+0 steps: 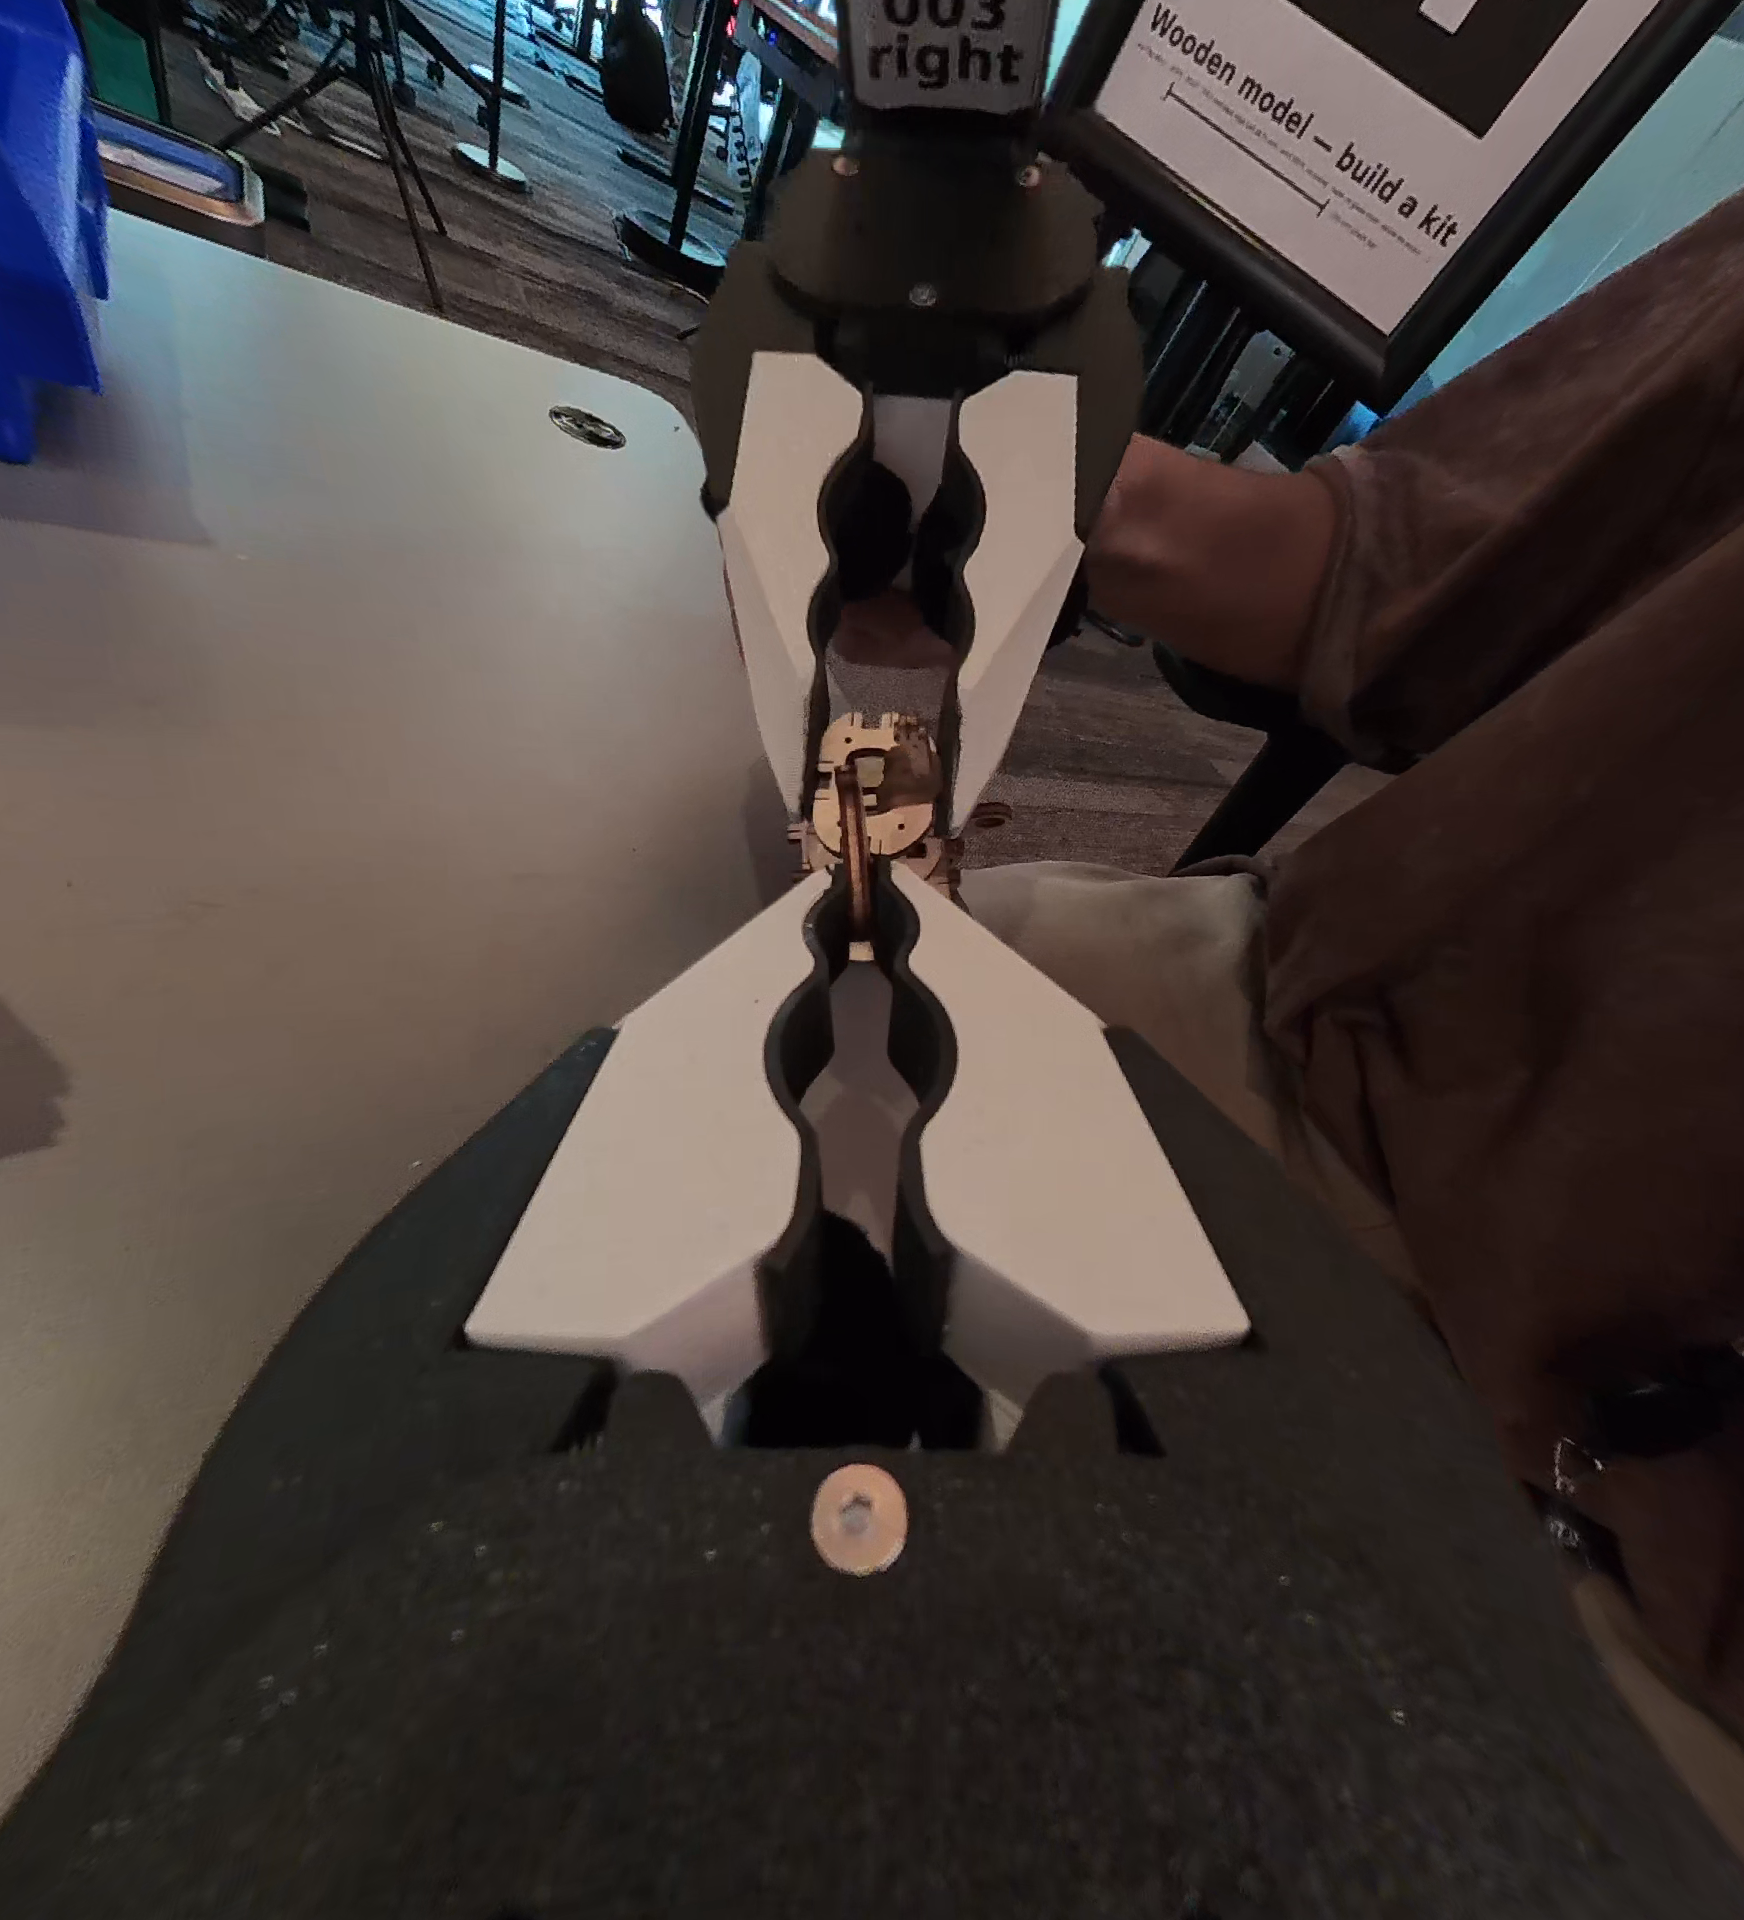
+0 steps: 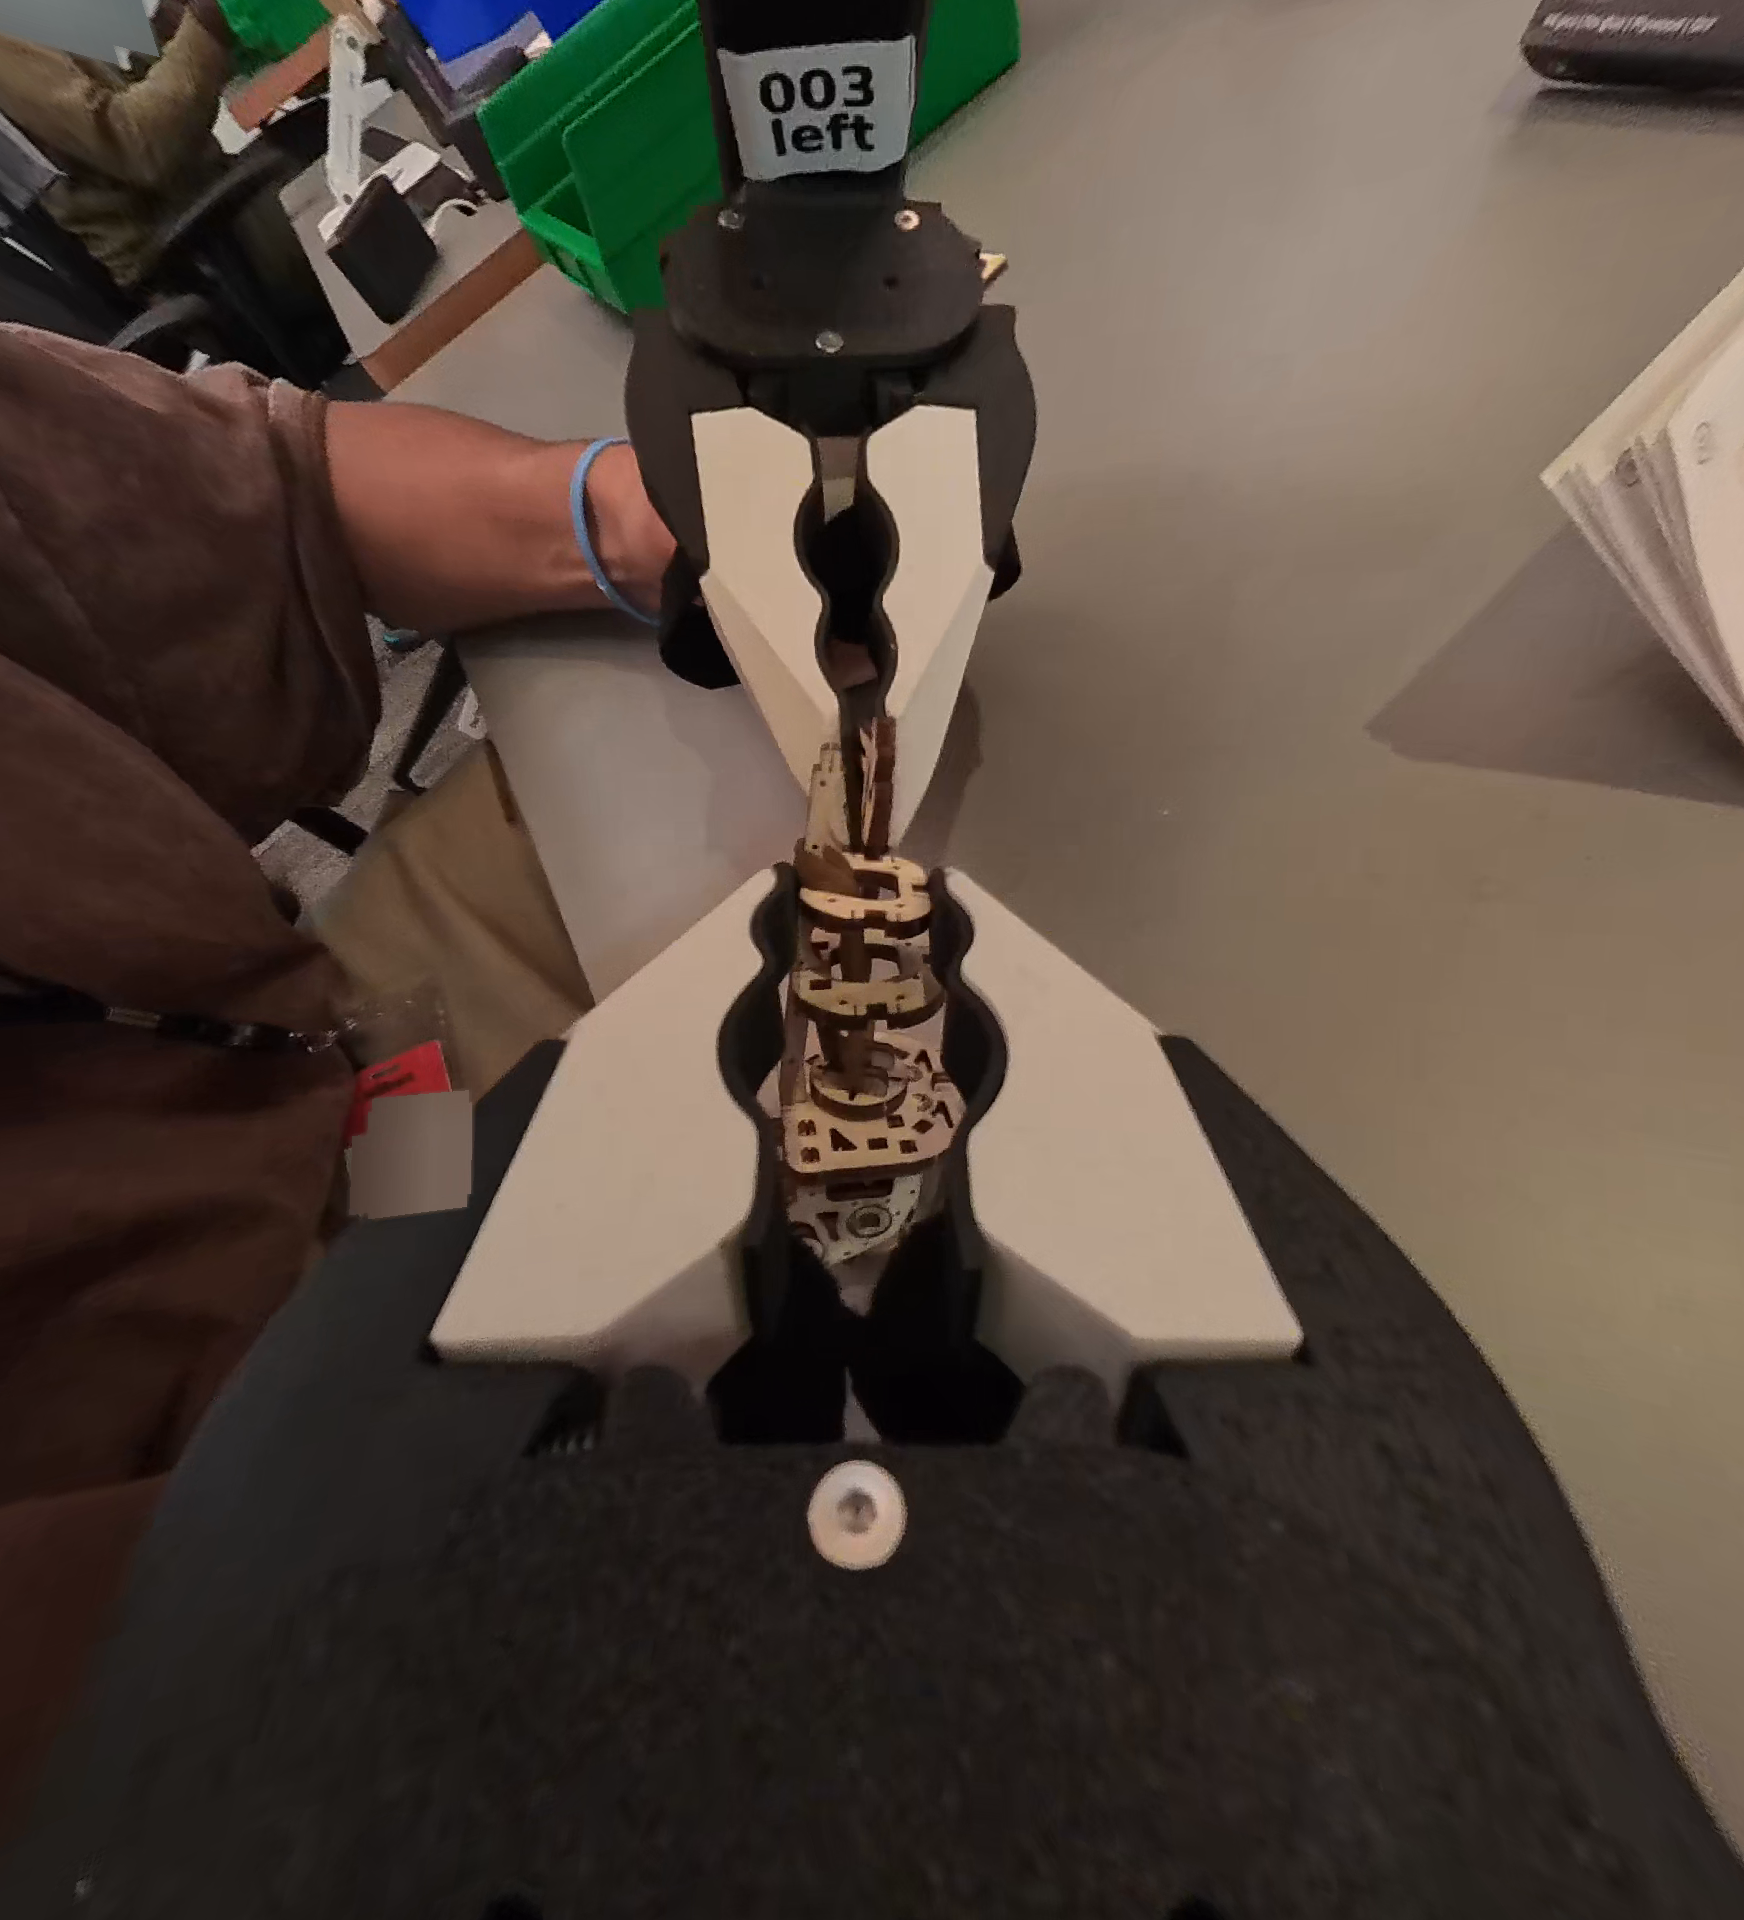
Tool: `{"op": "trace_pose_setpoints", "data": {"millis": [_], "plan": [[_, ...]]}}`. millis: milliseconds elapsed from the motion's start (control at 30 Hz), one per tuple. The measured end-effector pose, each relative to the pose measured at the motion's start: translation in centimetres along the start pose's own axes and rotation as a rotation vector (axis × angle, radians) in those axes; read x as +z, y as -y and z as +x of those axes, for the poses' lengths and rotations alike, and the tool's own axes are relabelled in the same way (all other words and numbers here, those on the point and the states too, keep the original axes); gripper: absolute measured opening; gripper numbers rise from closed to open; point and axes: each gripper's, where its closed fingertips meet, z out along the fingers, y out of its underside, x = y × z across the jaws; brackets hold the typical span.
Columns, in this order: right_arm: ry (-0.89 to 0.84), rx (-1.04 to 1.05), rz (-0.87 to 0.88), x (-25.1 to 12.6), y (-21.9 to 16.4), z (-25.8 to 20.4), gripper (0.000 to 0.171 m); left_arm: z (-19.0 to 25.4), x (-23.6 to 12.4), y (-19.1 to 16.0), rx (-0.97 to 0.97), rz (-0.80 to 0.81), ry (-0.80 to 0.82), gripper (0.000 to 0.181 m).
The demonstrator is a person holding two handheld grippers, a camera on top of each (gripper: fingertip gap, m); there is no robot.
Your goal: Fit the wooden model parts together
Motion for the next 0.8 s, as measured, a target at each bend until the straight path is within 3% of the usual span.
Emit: {"op": "trace_pose_setpoints", "data": {"millis": [233, 800], "plan": [[0.118, 0.06, 0.022, 0.31, -0.5, -0.3, 0.023, 0.22, 0.42, -0.63, 0.015, -0.045, -0.007, 0.0], [0.131, 0.064, 0.006, 0.1, -0.73, 0.14, 0.023, -0.17, 0.63, -0.87, -0.018, -0.062, -0.002, 0.001]]}}
